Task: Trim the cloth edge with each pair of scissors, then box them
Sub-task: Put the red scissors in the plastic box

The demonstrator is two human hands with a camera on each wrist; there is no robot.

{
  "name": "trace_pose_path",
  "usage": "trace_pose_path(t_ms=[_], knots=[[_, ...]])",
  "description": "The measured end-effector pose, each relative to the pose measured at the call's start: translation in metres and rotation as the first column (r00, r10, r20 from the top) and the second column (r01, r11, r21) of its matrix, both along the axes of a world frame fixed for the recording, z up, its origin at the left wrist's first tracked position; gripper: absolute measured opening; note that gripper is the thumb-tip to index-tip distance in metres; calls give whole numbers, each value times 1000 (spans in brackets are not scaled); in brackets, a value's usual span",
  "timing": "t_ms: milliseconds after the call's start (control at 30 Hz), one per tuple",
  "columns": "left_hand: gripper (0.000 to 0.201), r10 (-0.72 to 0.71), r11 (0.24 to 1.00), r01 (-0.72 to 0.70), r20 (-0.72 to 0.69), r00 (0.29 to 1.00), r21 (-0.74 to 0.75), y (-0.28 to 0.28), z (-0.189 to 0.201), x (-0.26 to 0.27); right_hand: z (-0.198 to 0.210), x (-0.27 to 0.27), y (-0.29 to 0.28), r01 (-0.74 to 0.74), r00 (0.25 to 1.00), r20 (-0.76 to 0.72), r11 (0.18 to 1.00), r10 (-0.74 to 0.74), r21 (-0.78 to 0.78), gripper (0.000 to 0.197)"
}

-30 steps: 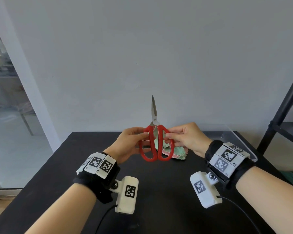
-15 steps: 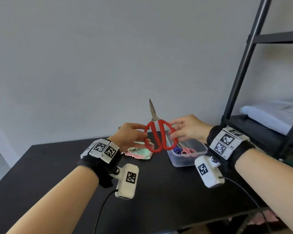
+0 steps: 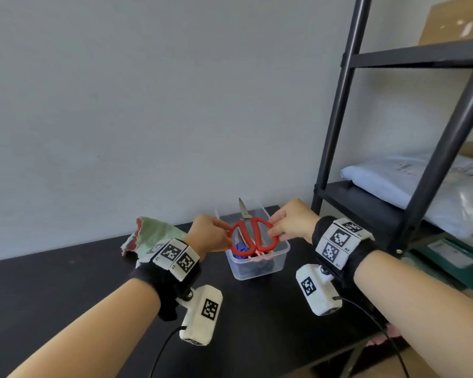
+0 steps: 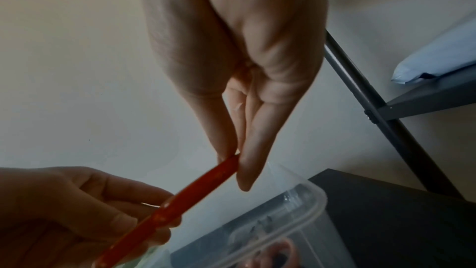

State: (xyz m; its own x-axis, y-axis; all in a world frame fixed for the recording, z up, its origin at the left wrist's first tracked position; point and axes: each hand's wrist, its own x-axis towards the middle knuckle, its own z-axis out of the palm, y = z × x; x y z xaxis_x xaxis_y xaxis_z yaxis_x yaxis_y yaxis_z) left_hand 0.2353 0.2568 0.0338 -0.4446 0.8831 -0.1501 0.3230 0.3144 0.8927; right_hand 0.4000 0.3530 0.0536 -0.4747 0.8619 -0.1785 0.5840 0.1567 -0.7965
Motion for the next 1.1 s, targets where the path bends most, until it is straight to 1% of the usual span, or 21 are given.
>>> trace_pose_path(t_ms=[67, 167, 267, 367, 433, 533, 633, 733, 833, 900, 967, 1100], knots=[[31, -9, 1000, 8, -54, 998, -13, 3, -3, 3, -6, -2, 4, 6, 1000, 23, 1000, -6, 10, 31], [37, -23, 1000, 23, -65, 998, -11, 6, -4, 2, -13, -5, 10, 6, 999, 49, 999, -8, 34, 28], [34, -78, 997, 75, -122, 989, -26, 11, -3, 0, -16, -7, 15, 4, 997, 80, 999, -9, 52, 24], [23, -203, 979, 198, -177, 963, -45, 11, -1, 3, -20, -8, 19, -18, 991, 137, 995, 5, 93, 19], [21, -301, 954, 293, -237, 924, -70, 11, -1, 4, -22, -9, 21, -29, 987, 161, 994, 11, 108, 16], [18, -374, 926, 370, -341, 863, -79, 11, -3, 5, -24, -9, 20, -44, 984, 174, 993, 25, 107, 16], [22, -452, 885, 447, -481, 751, -132, 13, -2, 11, -25, -10, 19, -68, 981, 187, 993, 49, 101, 17], [30, -508, 854, 465, -565, 650, -232, 15, -5, 12, -22, -12, 16, -108, 972, 217, 992, 90, 70, 19], [30, -559, 822, 472, -608, 564, -319, 16, -5, 13, -19, -12, 11, -133, 963, 245, 990, 116, 50, 26], [29, -580, 806, 477, -632, 515, -351, 14, -6, 14, -16, -12, 8, -163, 950, 276, 986, 146, 41, 30], [28, -587, 797, 491, -642, 494, -351, 13, -7, 15, -14, -11, 6, -198, 932, 314, 980, 179, 30, 31], [30, -596, 791, 498, -628, 500, -355, 12, -7, 14, -10, -10, 1, -264, 899, 364, 964, 244, 7, 37]])
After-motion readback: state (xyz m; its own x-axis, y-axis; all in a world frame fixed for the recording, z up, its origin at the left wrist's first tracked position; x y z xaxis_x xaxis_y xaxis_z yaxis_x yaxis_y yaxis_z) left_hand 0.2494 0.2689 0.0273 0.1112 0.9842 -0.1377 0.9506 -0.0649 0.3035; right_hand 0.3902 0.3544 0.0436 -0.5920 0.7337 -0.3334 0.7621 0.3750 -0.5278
